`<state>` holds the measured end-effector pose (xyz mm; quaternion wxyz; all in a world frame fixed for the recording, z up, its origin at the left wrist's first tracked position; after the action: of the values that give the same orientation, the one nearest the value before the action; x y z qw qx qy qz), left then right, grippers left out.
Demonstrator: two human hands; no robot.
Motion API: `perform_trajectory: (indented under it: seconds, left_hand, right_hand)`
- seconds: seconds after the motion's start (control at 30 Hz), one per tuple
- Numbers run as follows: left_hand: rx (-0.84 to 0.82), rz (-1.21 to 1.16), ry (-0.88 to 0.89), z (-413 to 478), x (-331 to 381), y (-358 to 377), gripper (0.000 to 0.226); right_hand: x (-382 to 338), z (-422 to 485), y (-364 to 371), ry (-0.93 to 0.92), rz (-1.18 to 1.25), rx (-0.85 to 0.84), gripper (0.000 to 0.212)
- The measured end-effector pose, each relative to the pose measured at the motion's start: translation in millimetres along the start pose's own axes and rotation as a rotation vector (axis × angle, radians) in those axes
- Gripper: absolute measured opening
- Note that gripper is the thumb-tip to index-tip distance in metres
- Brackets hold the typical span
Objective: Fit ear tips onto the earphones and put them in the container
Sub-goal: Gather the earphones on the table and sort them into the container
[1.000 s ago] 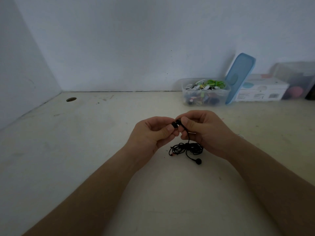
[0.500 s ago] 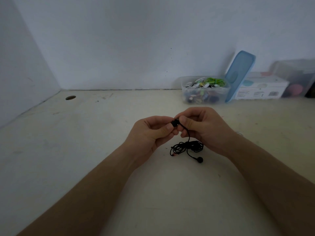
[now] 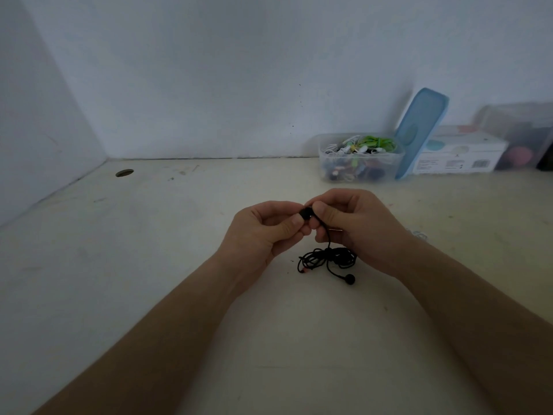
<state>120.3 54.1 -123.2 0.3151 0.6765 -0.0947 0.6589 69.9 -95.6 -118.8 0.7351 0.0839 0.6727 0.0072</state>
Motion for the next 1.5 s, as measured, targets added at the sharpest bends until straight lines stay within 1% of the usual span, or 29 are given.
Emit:
perform_trajectory:
  seconds: [0.13, 0.27, 0.37, 0.47, 0.6, 0.73, 0.83, 1.0, 1.1, 1.17, 1.33, 1.5]
  left_hand:
    - [0.003, -0.016, 0.003, 0, 1, 0, 0.023]
    - [0.004, -0.037, -0.004, 1, 1, 0, 0.017]
    - [-0.008, -0.033, -0.006, 0, 1, 0, 0.020]
    - [-0.005, -0.015, 0.006, 0, 0, 1, 0.020]
    - [0.007, 0.017, 0.029, 0, 0, 1, 0.015]
    - [0.013, 0.046, 0.048, 0, 2, 1, 0.014]
    - [0.007, 0.040, 0.056, 0, 3, 1, 0.021]
    - [-0.002, 0.053, 0.059, 2, 2, 0, 0.015]
    - [0.007, 0.103, 0.078, 1, 2, 0, 0.014]
    - [0.028, 0.180, 0.119, 0, 3, 0, 0.011]
    - [0.079, 0.348, 0.249, -2, 9, 2, 0.008]
    - [0.032, 0.327, 0.224, -1, 13, 3, 0.010]
  right_hand:
    - [2, 0, 0, 0.031, 0.054, -0.005, 0.011]
    - [2, 1, -2, 0.017, 0.035, 0.017, 0.011]
    - [1, 0, -2, 0.002, 0.023, 0.008, 0.011]
    - [0, 0, -1, -0.025, -0.014, 0.005, 0.017]
    - [1, 1, -1, -0.048, -0.055, 0.032, 0.009]
    - [1, 1, -2, -0.026, -0.023, 0.040, 0.012]
    - [-1, 0, -3, -0.025, -0.012, 0.037, 0.012]
    - [-1, 1, -3, -0.030, -0.021, 0.029, 0.011]
    - [-2, 1, -3, -0.045, -0.089, 0.024, 0.012]
    - [-3, 1, -4, -0.062, -0.136, 0.029, 0.012]
    - [-5, 0, -7, -0.060, -0.136, 0.039, 0.014]
    - [-8, 0, -7, -0.064, -0.218, 0.066, 0.014]
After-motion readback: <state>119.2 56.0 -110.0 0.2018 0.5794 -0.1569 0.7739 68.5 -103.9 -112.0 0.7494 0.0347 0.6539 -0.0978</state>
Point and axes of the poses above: each hand's wrist, its own z-axis towards the middle knuckle, its own y-axis out of the palm, x = y × z, the point moved 4 cm from there along z, towards the middle knuckle, and after that the axes turned 4 degrees about y, right-handed, at the moved point
